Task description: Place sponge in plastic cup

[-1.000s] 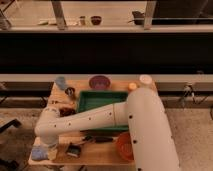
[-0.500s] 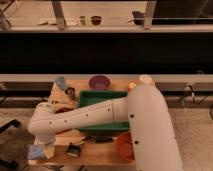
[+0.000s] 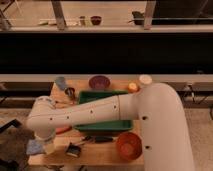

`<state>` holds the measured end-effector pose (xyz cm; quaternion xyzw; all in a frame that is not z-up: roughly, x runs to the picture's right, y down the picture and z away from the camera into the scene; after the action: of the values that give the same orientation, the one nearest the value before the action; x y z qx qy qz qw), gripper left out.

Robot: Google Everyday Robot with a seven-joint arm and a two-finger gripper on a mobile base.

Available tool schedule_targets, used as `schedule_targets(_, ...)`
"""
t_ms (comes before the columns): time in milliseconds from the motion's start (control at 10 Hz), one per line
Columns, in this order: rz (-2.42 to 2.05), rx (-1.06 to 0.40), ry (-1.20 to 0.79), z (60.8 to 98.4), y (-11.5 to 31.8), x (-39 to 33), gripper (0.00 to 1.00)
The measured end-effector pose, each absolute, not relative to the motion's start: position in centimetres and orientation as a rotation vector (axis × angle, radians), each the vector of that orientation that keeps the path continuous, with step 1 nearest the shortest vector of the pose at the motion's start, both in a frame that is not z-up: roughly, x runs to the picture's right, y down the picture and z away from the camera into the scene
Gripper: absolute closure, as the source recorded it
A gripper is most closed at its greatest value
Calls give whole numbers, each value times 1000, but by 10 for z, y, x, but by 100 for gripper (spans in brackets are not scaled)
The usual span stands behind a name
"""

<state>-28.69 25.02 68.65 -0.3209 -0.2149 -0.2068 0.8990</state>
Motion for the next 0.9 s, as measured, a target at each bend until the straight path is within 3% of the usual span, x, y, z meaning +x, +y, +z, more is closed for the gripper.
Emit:
schedule_targets(400,-427,-638,-445,674,223,-277,98)
schedule_targets(900,-444,-585,-496,681,144,-231,97)
